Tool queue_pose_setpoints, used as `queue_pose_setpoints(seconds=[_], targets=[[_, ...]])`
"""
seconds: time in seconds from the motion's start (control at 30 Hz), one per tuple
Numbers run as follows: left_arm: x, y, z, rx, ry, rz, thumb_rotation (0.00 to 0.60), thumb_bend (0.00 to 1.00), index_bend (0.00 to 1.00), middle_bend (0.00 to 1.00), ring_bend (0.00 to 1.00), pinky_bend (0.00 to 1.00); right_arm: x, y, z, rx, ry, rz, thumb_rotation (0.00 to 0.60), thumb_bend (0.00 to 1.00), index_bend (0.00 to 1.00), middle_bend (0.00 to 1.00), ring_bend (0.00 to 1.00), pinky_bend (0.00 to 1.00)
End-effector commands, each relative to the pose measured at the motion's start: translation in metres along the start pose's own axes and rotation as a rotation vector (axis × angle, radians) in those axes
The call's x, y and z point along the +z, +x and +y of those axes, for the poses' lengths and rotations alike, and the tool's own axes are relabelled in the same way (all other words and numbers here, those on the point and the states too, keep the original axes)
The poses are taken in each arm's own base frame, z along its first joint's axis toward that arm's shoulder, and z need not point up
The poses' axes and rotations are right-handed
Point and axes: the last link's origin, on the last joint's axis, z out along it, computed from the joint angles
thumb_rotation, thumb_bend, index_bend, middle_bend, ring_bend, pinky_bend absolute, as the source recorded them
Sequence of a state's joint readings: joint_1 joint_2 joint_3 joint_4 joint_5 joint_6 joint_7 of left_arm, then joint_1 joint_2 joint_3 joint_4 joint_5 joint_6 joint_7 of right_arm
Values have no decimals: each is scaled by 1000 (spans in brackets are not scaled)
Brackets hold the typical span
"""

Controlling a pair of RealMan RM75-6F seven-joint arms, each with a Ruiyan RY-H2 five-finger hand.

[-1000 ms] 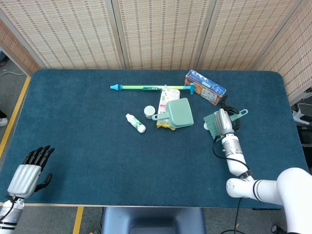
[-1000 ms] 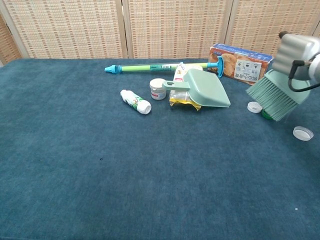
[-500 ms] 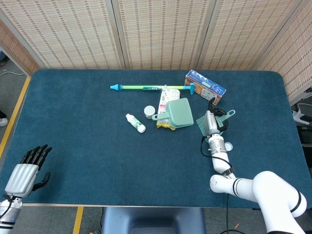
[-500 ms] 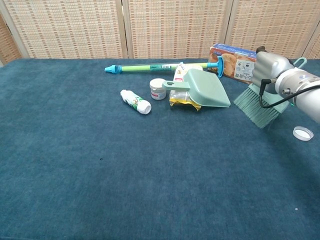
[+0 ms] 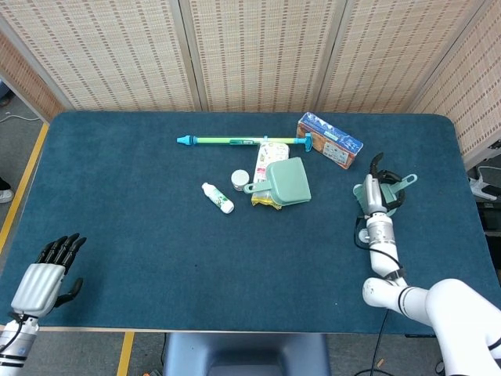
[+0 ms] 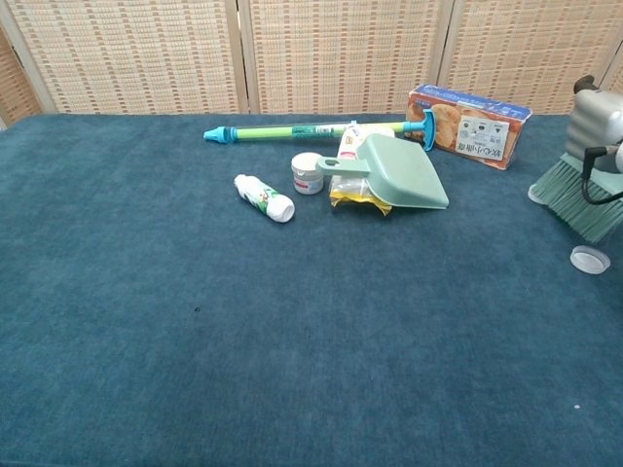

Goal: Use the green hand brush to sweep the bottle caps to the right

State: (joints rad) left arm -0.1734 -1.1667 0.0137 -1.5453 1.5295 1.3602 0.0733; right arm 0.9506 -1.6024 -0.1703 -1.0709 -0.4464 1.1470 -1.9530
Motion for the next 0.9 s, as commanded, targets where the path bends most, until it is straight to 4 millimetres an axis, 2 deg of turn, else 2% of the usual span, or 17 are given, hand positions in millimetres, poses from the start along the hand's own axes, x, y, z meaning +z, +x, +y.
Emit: queue_pose_setpoints(seconds=[0.03, 0.2, 0.27, 0.43, 0.63, 0.9], targets=[[0, 0, 1, 0, -2, 0, 600, 421, 0, 0, 0, 100, 0, -15, 4, 4, -5, -28, 600, 370, 902, 838, 568, 121], [-1, 0, 1, -1, -5, 3, 600, 419, 0, 0, 0, 101, -5, -14, 16, 170, 9, 34, 600, 369, 902, 838, 568, 121], [-1, 1, 2, -2, -7, 6, 600, 419, 0, 0, 0, 101, -14, -9, 21, 230, 30, 95, 600, 369, 902, 838, 568, 121], [-4, 2, 2, -3, -11, 14, 600, 419, 0, 0, 0, 101, -46, 2, 29, 248, 85, 270, 600, 369, 902, 838, 568, 121], [-6, 4, 4, -5, -20, 22, 600, 419, 0, 0, 0, 100, -77, 0, 20, 214, 160, 402, 600, 369, 902, 840, 574, 121], [-10, 5, 6, -3, -27, 24, 600, 419, 0, 0, 0, 101, -82, -11, 2, 130, 196, 426, 600, 369, 904, 840, 574, 121]])
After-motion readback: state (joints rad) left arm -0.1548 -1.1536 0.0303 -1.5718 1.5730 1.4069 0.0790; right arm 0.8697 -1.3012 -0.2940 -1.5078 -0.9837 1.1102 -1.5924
